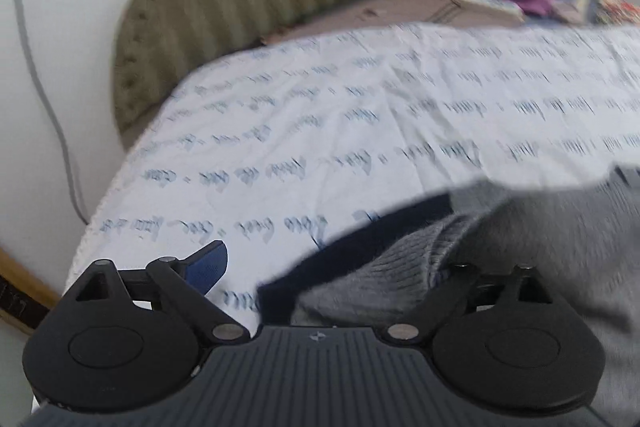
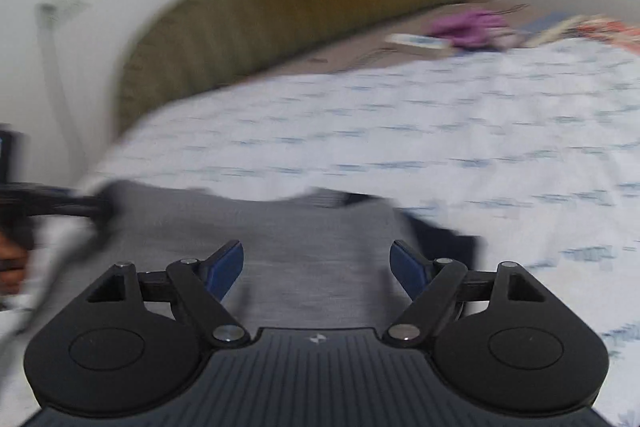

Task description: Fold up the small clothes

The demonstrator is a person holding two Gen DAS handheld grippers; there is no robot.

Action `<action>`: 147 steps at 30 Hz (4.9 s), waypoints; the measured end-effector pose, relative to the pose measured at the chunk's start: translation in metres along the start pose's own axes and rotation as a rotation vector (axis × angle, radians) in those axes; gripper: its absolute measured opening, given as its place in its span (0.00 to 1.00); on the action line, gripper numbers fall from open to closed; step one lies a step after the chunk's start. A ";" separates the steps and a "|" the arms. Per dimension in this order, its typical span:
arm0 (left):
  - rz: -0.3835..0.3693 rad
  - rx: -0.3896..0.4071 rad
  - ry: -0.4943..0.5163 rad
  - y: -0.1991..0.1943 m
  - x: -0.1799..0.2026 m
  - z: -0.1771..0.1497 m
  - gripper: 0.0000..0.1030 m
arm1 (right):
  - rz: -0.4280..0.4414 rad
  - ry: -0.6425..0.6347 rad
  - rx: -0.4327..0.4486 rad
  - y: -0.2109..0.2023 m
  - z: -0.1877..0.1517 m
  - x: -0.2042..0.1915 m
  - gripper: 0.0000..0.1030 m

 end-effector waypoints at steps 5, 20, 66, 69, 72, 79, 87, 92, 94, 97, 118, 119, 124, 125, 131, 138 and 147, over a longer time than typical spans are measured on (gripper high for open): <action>0.059 -0.002 0.016 -0.009 -0.011 -0.007 0.94 | -0.027 0.138 -0.022 0.023 0.008 0.032 0.78; 0.063 -0.003 -0.068 -0.027 -0.025 -0.038 0.95 | -0.213 -0.044 0.041 0.038 0.013 0.033 0.10; -0.097 0.016 -0.200 -0.075 0.004 -0.173 1.00 | -0.088 -0.261 -0.028 -0.064 -0.136 -0.094 0.82; -0.092 0.029 -0.204 -0.075 0.005 -0.175 1.00 | -0.097 -0.243 -0.031 -0.059 -0.144 -0.092 0.82; -0.082 0.044 -0.203 -0.077 0.006 -0.176 1.00 | -0.140 -0.242 -0.002 -0.058 -0.148 -0.085 0.82; -0.045 0.126 -0.213 -0.081 0.008 -0.181 1.00 | -0.178 -0.176 0.027 -0.053 -0.159 -0.062 0.97; -0.055 0.148 -0.244 -0.081 0.006 -0.183 1.00 | -0.188 -0.190 0.063 -0.051 -0.164 -0.061 1.00; -0.059 0.155 -0.254 -0.082 0.006 -0.185 1.00 | -0.182 -0.182 0.065 -0.051 -0.163 -0.060 1.00; -0.060 0.157 -0.260 -0.082 0.005 -0.186 1.00 | -0.180 -0.180 0.065 -0.051 -0.164 -0.060 1.00; -0.059 0.160 -0.267 -0.084 0.005 -0.187 1.00 | -0.177 -0.177 0.065 -0.052 -0.163 -0.060 1.00; -0.064 0.162 -0.275 -0.084 0.005 -0.188 1.00 | -0.163 -0.150 0.059 -0.052 -0.163 -0.058 1.00; -0.064 0.162 -0.275 -0.084 0.005 -0.188 1.00 | -0.163 -0.150 0.059 -0.052 -0.163 -0.058 1.00; -0.066 0.163 -0.276 -0.084 0.005 -0.188 1.00 | -0.163 -0.147 0.058 -0.052 -0.162 -0.057 1.00; -0.066 0.163 -0.277 -0.084 0.005 -0.188 1.00 | -0.162 -0.145 0.057 -0.052 -0.162 -0.057 1.00; -0.068 0.164 -0.279 -0.085 0.005 -0.188 1.00 | -0.169 -0.149 0.058 -0.052 -0.163 -0.058 1.00; -0.069 0.165 -0.280 -0.085 0.005 -0.188 1.00 | -0.170 -0.149 0.057 -0.052 -0.164 -0.059 1.00; -0.069 0.164 -0.280 -0.084 0.005 -0.188 1.00 | -0.165 -0.143 0.056 -0.052 -0.163 -0.058 1.00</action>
Point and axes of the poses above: each gripper's, at about its wrist camera, not at the fingertips, and y roughly the way its jaws point, x to its right, z to its top, the point moved 10 cm from there along y, roughly the way its jaws point, and after that the axes turned 14 degrees about y, right-handed, at the moved point
